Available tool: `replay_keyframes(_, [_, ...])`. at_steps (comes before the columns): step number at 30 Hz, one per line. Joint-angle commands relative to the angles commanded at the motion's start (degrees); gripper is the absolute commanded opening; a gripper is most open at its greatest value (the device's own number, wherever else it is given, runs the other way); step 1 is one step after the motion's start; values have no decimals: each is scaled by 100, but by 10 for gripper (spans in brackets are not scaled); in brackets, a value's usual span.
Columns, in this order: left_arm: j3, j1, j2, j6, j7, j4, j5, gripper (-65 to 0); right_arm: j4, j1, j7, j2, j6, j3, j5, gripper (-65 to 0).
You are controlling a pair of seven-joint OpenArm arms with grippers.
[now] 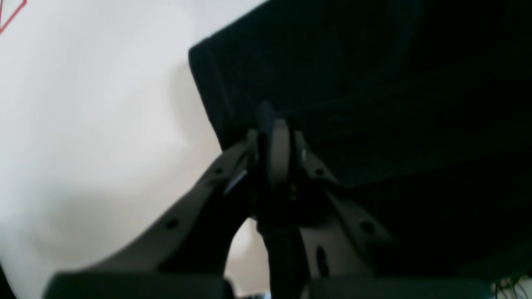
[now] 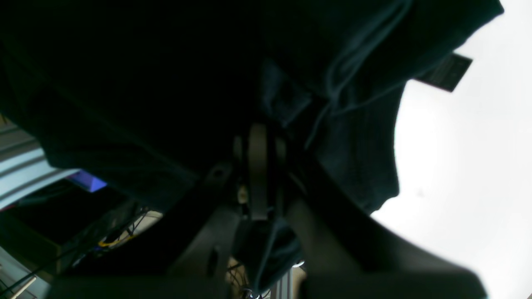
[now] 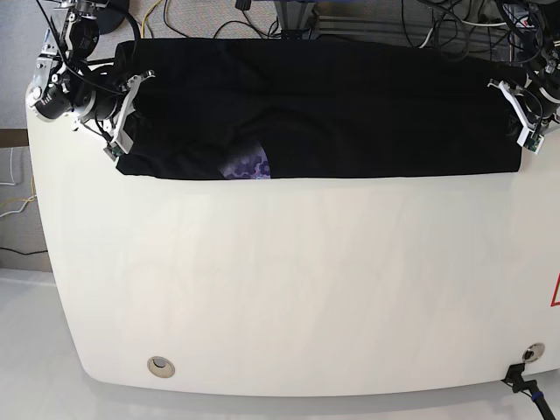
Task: Fold the T-shirt properly
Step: 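Fold the hem over onto the collar half with both grippers, then release the folded edge and move both grippers onto the folded strip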
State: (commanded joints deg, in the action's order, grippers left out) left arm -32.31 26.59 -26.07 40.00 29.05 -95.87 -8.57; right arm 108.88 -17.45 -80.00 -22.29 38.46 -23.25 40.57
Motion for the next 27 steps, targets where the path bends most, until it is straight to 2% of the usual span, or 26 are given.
replay_keyframes(2, [26, 97, -9, 0, 0, 0, 0, -650, 0, -105, 0, 0, -18, 0, 0, -650])
replay_keyframes(3, [44, 123, -18, 0, 0, 0, 0, -650, 0, -132, 0, 9, -18, 0, 0, -629])
replay_keyframes(5, [44, 132, -97, 0, 0, 0, 0, -650, 0, -141, 0, 18, -26, 0, -26, -529])
replay_keyframes(6, [44, 132, -97, 0, 0, 53, 0, -612, 0, -141, 0, 26, -26, 0, -26, -483])
replay_keyframes(9, [44, 114, -316, 0, 0, 308, 0, -405, 0, -141, 0, 18, -26, 0, -35, -361])
replay_keyframes(10, [53, 97, -396, 0, 0, 413, 0, -359, 0, -141, 0, 0, -26, 0, -44, -328])
replay_keyframes(11, [53, 88, -475, 0, 0, 527, 0, -330, 0, -132, 0, -9, -26, 0, -44, -304])
replay_keyframes(12, [53, 35, -563, 0, 0, 624, 0, -329, 0, -114, 0, -18, -26, 0, -44, -287])
replay_keyframes(14, [114, -202, -686, 0, 0, 765, 0, -329, 26, -88, 0, -18, 0, 0, 0, -282])
replay_keyframes(18, [105, -677, -695, 0, 0, 791, -26, -329, 237, 132, 0, 9, 9, -44, 387, -282])
replay_keyframes(22, [193, -1073, -651, 0, 0, 791, -26, -329, 290, 492, 0, 18, 9, -255, 396, -282])
replay_keyframes(25, [563, -1336, -642, 0, 0, 765, -44, -329, 290, 905, 0, 18, 9, -334, 396, -282])
replay_keyframes(27, [651, -1398, -501, 0, 0, 598, -70, -328, 281, 1134, 0, 35, 9, -343, 413, -282])
